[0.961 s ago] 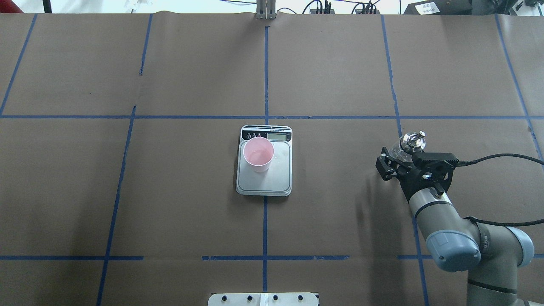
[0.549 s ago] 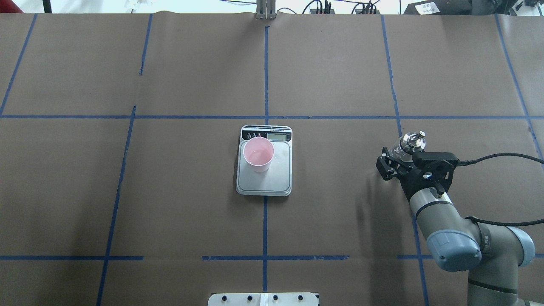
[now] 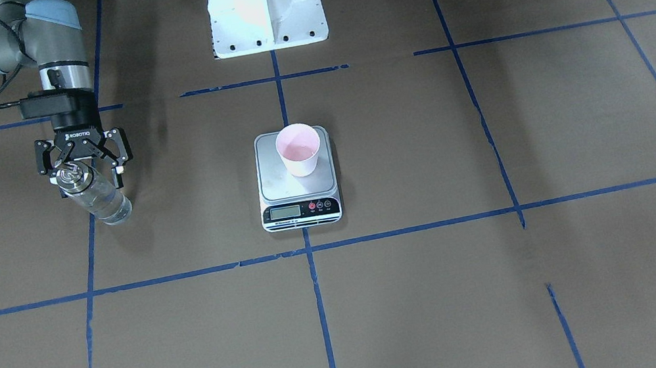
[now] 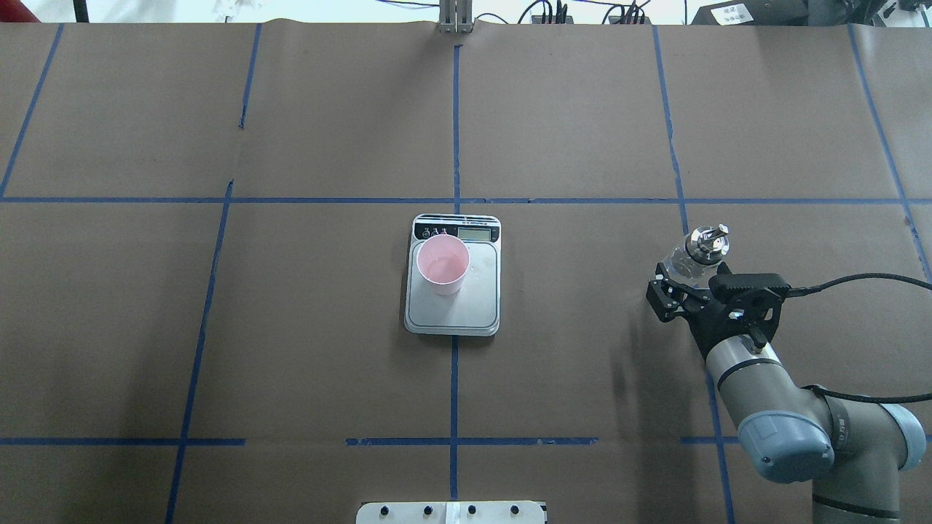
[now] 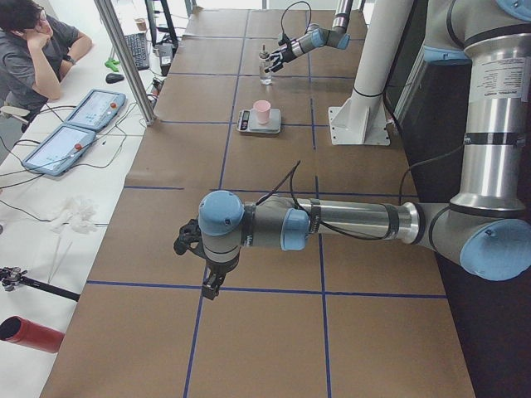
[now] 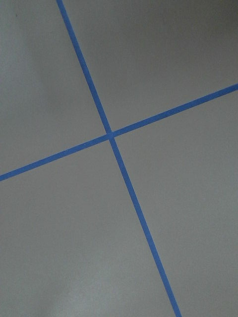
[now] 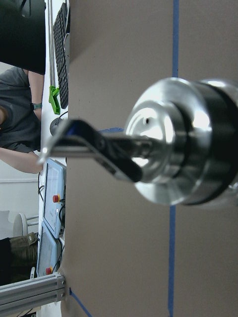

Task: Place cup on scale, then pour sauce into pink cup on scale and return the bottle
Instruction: 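Release the bottle and withdraw the right gripper away from it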

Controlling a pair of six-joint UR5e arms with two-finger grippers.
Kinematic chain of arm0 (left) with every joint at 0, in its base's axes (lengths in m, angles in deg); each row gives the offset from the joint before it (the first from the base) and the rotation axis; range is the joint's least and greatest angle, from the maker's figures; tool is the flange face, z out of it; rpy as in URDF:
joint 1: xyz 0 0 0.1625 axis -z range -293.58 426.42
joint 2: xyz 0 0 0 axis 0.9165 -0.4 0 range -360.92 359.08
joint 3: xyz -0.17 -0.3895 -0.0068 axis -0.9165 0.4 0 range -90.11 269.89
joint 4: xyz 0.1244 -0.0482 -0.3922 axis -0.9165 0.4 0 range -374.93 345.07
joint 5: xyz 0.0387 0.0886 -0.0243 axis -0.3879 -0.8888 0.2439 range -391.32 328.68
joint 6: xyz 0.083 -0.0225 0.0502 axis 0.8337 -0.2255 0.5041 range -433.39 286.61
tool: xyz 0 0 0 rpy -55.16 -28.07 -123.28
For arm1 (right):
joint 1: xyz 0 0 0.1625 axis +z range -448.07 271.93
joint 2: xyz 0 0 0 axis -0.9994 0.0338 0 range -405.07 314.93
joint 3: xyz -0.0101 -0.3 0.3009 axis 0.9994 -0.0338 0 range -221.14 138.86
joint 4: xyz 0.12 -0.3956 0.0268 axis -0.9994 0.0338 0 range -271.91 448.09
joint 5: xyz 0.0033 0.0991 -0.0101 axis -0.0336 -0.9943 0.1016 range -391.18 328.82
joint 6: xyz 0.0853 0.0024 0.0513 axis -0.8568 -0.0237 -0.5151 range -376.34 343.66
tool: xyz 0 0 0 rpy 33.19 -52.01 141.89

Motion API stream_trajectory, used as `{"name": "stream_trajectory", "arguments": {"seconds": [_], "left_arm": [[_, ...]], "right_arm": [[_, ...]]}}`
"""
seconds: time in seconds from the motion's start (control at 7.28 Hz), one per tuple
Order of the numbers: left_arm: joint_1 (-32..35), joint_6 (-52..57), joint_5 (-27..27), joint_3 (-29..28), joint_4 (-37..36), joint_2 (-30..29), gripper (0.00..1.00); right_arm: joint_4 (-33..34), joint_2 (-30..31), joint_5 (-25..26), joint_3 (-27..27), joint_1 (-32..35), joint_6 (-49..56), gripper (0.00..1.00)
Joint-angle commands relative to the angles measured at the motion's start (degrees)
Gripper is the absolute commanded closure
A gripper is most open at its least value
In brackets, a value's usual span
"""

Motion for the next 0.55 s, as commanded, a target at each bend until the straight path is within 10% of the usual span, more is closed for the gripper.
{"name": "stream_trajectory", "arguments": {"seconds": [0.0,0.41], "left_arm": [[-0.03,0.0,0.0,-0.09,0.0,0.0,0.0],[-0.03,0.0,0.0,-0.09,0.0,0.0,0.0]], "right_arm": [[-0.03,1.63,2.16,1.49,-3.5,-0.34,0.0],[-0.04,8.32,5.24,5.27,-9.39,-2.44,0.0]]}}
